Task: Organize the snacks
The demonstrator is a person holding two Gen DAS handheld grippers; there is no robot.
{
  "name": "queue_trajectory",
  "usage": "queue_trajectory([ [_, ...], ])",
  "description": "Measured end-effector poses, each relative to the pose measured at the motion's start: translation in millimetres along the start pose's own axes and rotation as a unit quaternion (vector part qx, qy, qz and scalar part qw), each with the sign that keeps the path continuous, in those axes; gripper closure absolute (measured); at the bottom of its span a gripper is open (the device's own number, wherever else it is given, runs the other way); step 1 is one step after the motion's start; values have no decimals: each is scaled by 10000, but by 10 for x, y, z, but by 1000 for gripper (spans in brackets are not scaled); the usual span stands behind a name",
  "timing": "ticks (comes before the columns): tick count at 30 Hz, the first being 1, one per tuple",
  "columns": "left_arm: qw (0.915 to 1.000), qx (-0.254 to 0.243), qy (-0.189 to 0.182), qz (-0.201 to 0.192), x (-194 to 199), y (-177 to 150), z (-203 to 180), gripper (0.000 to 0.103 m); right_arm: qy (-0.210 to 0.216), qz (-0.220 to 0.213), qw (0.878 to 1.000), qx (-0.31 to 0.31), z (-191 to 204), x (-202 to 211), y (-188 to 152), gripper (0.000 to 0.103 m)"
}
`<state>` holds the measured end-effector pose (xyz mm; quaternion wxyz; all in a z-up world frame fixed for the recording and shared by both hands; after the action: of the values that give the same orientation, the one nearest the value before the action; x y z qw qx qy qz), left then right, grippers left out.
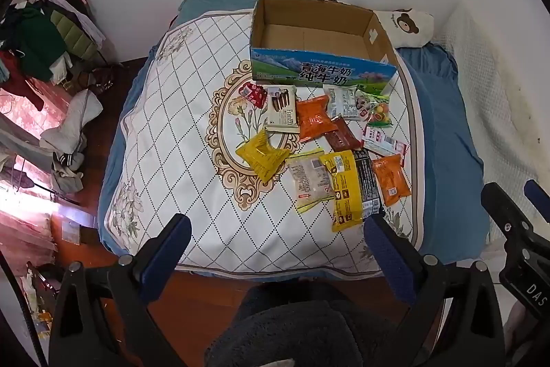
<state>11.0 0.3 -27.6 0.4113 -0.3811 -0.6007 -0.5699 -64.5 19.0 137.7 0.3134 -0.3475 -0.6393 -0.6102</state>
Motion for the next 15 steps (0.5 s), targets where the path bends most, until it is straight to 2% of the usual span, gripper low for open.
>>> queue_trajectory([
  [15, 10000, -29, 7, -29, 4, 85, 2, 0, 78, 38, 10000, -5, 8, -1, -39, 0],
])
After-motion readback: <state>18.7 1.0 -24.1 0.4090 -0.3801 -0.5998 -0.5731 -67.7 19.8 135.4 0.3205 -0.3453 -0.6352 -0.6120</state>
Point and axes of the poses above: each gripper's, at about its wrist camera, not at the fingertips, and x roughly against the way its jaws point, z to its left, y to its top, the point moved 3 cm from there along -x, roughly the way its jaws point, and after that the axes turned 1 degree about -x, right-handed, at the moved point
